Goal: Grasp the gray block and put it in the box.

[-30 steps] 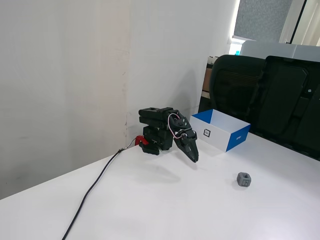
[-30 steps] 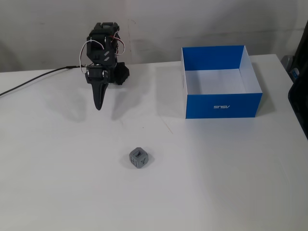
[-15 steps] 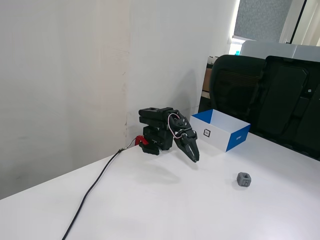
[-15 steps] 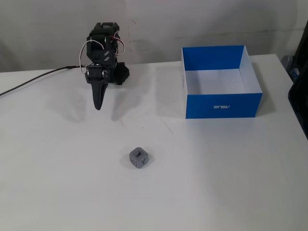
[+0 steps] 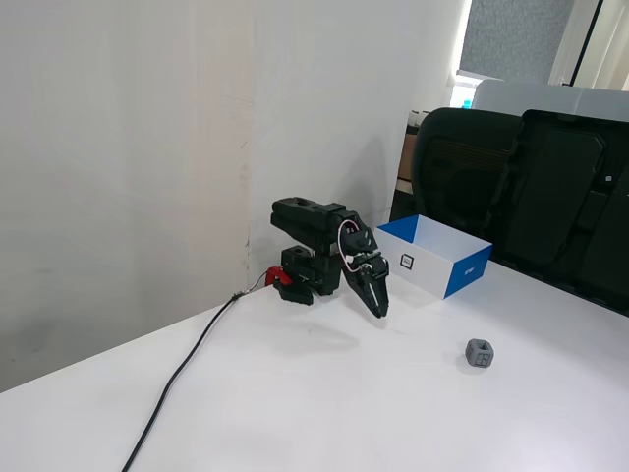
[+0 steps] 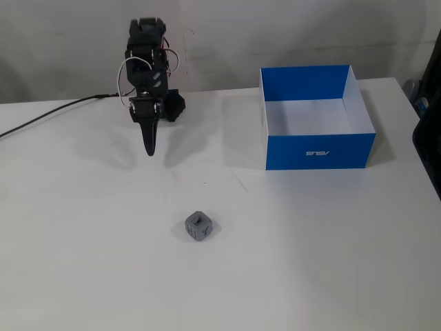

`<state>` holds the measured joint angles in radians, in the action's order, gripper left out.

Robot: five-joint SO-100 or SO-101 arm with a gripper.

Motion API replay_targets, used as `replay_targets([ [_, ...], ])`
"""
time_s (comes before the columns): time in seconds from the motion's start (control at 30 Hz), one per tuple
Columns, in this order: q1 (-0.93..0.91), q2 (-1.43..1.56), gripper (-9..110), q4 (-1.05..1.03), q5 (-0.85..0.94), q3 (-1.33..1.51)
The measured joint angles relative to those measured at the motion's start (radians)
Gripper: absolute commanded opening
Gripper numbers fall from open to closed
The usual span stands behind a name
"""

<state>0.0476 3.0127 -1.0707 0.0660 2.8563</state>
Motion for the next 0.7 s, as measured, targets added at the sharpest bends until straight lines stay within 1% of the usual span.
replay_targets([
  [0.43, -0.005, -0.580, 2, 0.037, 0.000, -0.376],
  [0.7, -0.003, -0.965, 2, 0.040, 0.072, -0.647],
])
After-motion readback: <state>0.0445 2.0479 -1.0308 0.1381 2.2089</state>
